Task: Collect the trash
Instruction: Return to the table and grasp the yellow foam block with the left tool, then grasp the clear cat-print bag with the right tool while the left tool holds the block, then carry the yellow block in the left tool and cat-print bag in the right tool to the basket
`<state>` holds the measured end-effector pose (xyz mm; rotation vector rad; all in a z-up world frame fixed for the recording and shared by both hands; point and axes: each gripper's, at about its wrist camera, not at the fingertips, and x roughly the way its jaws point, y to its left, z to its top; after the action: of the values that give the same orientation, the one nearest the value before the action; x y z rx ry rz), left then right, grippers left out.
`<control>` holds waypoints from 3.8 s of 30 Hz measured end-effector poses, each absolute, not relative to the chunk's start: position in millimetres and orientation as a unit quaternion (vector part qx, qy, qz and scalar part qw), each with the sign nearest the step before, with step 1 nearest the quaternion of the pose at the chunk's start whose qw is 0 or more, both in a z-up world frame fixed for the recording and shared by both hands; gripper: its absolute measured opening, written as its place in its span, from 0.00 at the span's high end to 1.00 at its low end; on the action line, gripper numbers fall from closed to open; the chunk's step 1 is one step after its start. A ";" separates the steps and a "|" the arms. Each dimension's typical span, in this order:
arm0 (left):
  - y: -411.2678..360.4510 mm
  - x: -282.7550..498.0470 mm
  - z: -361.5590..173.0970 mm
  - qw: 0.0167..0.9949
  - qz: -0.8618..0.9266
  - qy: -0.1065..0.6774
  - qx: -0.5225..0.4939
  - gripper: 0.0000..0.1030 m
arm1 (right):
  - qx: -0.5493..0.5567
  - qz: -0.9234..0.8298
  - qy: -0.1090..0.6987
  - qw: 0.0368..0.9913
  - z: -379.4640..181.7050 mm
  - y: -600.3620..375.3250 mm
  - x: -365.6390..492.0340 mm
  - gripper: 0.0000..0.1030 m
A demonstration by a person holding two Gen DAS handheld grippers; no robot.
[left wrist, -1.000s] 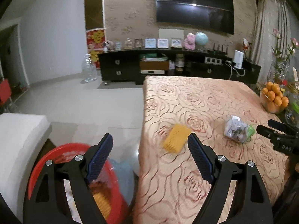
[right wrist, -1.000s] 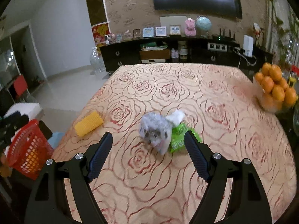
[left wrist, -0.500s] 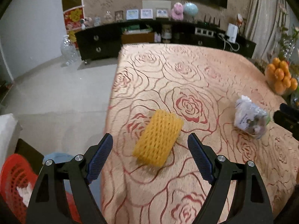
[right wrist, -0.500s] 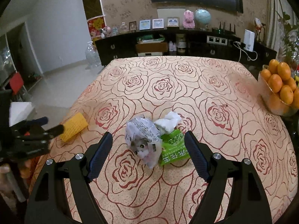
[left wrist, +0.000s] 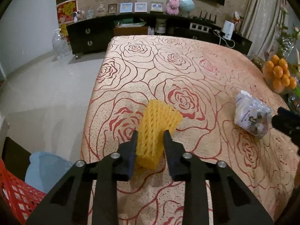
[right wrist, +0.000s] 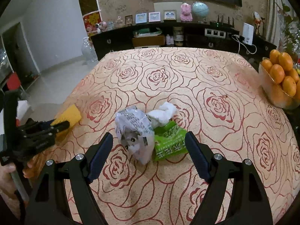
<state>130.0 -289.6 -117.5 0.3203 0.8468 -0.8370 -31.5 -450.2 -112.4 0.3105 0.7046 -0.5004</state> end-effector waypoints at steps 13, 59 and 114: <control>-270.4 116.2 -94.4 0.820 -0.405 0.387 0.121 0.86 | 0.123 -0.237 0.344 0.900 -120.5 -448.3 -12.1 0.26; -248.4 106.6 -67.9 0.837 -0.400 0.357 0.108 0.86 | 0.102 -0.140 0.379 0.909 -127.7 -407.2 13.0 0.61; -59.8 83.5 -12.0 0.934 -0.222 0.270 0.075 0.86 | 0.077 -0.129 0.283 0.947 -73.0 -314.5 -12.5 0.61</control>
<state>83.5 -59.8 -12.0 0.1539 0.5526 -0.4539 -12.5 -314.5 -73.0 0.1560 0.5755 -0.2629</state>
